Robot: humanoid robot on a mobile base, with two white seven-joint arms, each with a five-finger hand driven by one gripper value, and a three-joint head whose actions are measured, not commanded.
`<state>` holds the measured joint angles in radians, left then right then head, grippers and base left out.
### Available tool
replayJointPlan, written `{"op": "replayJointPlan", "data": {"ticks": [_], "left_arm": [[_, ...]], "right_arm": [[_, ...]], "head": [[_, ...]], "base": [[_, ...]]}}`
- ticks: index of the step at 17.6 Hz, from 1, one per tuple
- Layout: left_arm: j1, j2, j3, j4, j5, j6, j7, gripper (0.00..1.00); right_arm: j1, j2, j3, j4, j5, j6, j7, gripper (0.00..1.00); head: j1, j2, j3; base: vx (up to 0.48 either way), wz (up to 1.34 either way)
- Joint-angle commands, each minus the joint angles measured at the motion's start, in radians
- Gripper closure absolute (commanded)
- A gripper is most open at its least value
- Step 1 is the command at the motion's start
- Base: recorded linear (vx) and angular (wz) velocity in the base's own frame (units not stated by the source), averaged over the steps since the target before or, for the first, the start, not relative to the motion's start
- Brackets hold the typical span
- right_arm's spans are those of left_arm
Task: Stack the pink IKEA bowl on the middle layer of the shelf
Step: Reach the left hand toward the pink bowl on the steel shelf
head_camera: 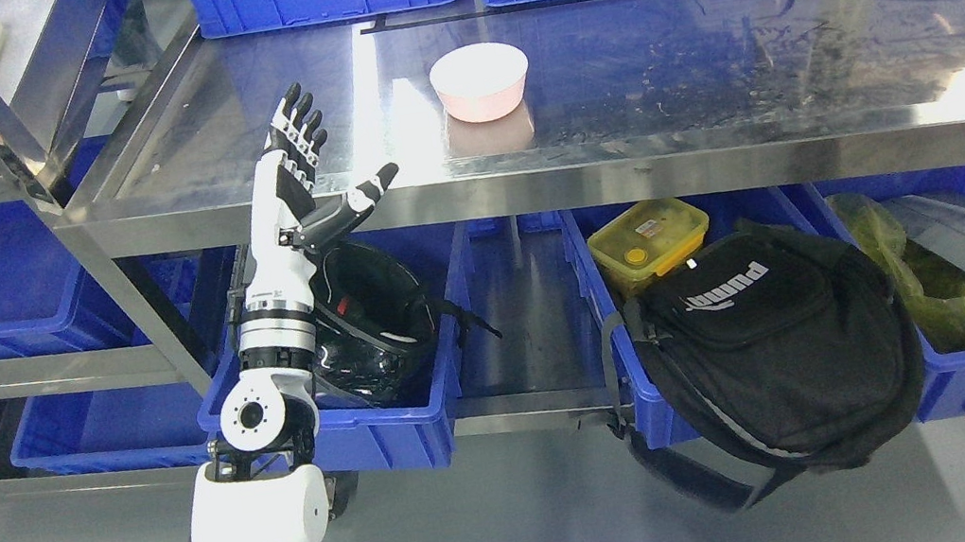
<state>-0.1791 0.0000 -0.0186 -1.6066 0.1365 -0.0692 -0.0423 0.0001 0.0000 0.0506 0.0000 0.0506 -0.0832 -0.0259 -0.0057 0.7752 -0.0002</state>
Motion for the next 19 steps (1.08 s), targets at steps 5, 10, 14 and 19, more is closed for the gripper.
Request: {"op": "replayJointPlan", "data": {"ticks": [5,10,14,19], "left_arm": [[-0.144,0.149,0.014,0.078,-0.058,-0.001,-0.025,0.0],[-0.414,0.281,-0.116,0.228,-0.482,0.093,-0.252,0.0],[-0.565,0.273,-0.321,0.322,-0.832,0.126,-0.381,0.0],[-0.667,0.155,-0.411,0.598,-1.112,0.042,-0.505,0.0]], "right_arm": [[0.021,-0.017,0.0,-0.017,0.0,0.0,0.0,0.0],[0.021,-0.017,0.0,-0.017,0.0,0.0,0.0,0.0],[0.021,-0.017,0.0,-0.017,0.0,0.0,0.0,0.0],[0.021,-0.017,0.0,-0.017,0.0,0.0,0.0,0.0]], "head": [[0.0,0.0,0.0],[0.0,0.0,0.0],[0.0,0.0,0.0],[0.0,0.0,0.0]], "base": [[0.0,0.0],[0.0,0.0],[0.0,-0.01],[0.0,0.0]]}}
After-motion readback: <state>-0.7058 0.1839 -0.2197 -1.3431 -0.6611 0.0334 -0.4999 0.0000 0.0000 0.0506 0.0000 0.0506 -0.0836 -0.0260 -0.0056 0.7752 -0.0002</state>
